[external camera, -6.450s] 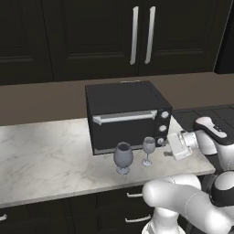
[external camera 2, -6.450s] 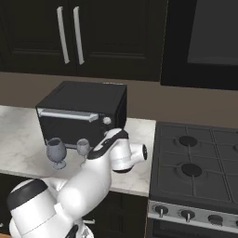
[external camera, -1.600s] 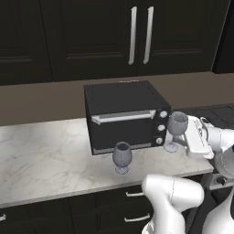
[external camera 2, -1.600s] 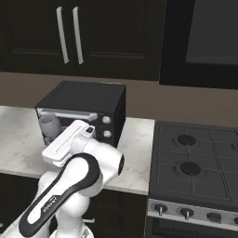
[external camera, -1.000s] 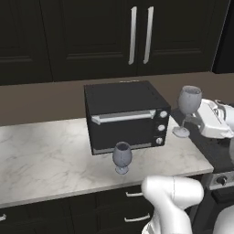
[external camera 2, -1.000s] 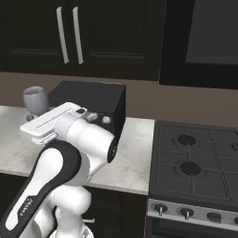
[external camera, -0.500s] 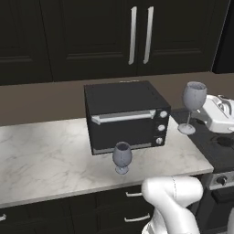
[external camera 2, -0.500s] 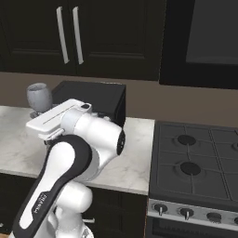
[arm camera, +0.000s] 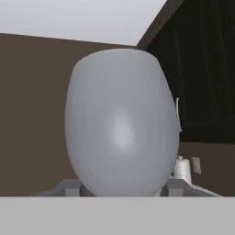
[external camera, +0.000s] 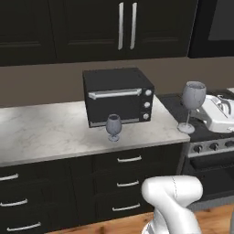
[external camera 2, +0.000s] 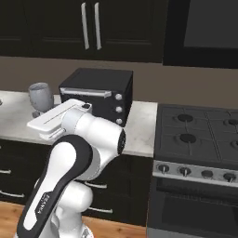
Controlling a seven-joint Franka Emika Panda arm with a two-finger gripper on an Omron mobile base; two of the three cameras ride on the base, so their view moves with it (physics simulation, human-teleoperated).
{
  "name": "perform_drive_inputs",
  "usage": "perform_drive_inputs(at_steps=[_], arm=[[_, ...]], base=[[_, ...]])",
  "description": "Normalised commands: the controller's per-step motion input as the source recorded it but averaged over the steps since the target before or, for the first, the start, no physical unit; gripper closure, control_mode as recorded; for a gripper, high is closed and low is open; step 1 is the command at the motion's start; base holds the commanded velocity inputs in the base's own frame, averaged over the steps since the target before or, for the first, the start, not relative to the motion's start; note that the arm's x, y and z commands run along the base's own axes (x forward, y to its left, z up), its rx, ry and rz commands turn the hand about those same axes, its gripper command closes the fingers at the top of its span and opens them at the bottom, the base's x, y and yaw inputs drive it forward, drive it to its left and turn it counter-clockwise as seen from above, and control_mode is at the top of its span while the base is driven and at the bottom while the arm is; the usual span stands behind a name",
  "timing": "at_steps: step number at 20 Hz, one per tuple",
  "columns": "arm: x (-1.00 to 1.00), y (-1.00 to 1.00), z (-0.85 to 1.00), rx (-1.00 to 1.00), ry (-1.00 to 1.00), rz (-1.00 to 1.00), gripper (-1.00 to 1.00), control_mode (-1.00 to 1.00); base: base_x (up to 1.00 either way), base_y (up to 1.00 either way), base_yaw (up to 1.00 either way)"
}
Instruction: Retrieve the wine glasses from the counter and place one next to each plate.
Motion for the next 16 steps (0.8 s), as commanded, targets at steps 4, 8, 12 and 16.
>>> perform_drive_inputs(at_steps=[4,8,12,16], arm=[[0.0,0.0,0.0,0.0,0.0,0.0,1.0,1.0],[0.0,0.0,0.0,0.0,0.0,0.0,1.0,1.0],[0.0,0.0,0.0,0.0,0.0,0.0,1.0,1.0],[0.0,0.0,0.0,0.0,0.0,0.0,1.0,1.0]], base=[[-0.89,0.41,-0.24],[-0.7,0.28,-0.48],[-0.63,0.06,-0.55],[-0.49,0.0,-0.61]])
